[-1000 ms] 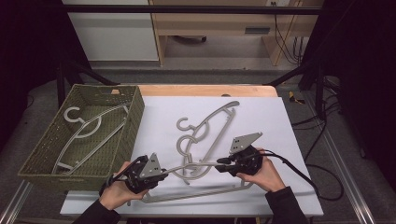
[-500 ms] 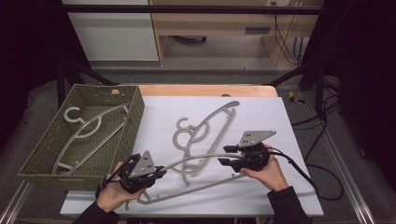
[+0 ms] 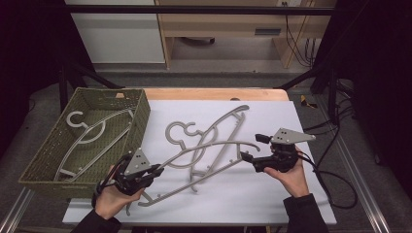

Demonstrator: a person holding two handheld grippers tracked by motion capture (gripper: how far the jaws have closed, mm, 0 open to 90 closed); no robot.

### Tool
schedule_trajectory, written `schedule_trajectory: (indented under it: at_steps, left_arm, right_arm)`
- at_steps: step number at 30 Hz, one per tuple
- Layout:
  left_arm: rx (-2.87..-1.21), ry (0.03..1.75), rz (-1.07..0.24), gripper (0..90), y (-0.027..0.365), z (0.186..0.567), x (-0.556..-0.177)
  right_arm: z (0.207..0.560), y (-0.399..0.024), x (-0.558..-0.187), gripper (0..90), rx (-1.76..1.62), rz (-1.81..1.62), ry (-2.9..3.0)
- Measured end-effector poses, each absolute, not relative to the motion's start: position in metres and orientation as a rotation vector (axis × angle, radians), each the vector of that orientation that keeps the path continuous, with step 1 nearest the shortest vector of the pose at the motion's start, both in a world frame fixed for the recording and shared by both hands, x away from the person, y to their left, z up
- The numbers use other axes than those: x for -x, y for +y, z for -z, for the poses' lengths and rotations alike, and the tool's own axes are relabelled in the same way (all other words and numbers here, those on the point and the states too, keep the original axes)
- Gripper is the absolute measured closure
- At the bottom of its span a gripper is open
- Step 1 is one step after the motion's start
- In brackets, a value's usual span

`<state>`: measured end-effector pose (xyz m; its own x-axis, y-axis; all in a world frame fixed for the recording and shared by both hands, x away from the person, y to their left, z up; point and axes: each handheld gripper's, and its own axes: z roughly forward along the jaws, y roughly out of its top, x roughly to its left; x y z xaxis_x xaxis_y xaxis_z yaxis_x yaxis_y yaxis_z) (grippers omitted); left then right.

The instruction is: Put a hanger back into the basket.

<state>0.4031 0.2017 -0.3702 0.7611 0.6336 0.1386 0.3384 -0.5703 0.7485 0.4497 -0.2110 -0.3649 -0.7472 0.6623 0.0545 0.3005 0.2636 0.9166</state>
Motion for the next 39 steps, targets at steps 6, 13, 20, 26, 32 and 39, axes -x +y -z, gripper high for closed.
schedule_trajectory:
  at_steps: [6, 13, 20, 26, 32, 39]
  left_arm:
    - [-2.188, 0.755, -0.562, 81.6, 0.213, 0.360, -0.404]
    - [-2.112, 0.792, -0.618, 81.6, 0.231, 0.342, -0.402]
    - [-2.039, 0.816, -0.670, 81.7, 0.249, 0.325, -0.396]
    - [-2.023, 0.826, -0.703, 81.6, 0.257, 0.316, -0.400]
    - [-2.031, 0.839, -0.716, 81.6, 0.268, 0.311, -0.411]
    - [-2.005, 0.860, -0.748, 81.6, 0.285, 0.292, -0.419]
  right_arm:
    - [0.365, -0.219, -0.448, 9.5, -0.923, -1.459, 2.155]
    - [0.370, -0.227, -0.447, 4.5, -0.979, -1.430, 2.108]
    - [0.376, -0.243, -0.444, 3.9, -1.038, -1.422, 2.066]
    - [0.378, -0.249, -0.442, 3.6, -1.059, -1.421, 2.047]
    - [0.377, -0.253, -0.440, 2.6, -1.069, -1.404, 2.023]
    - [0.378, -0.254, -0.441, 2.6, -1.074, -1.401, 2.020]
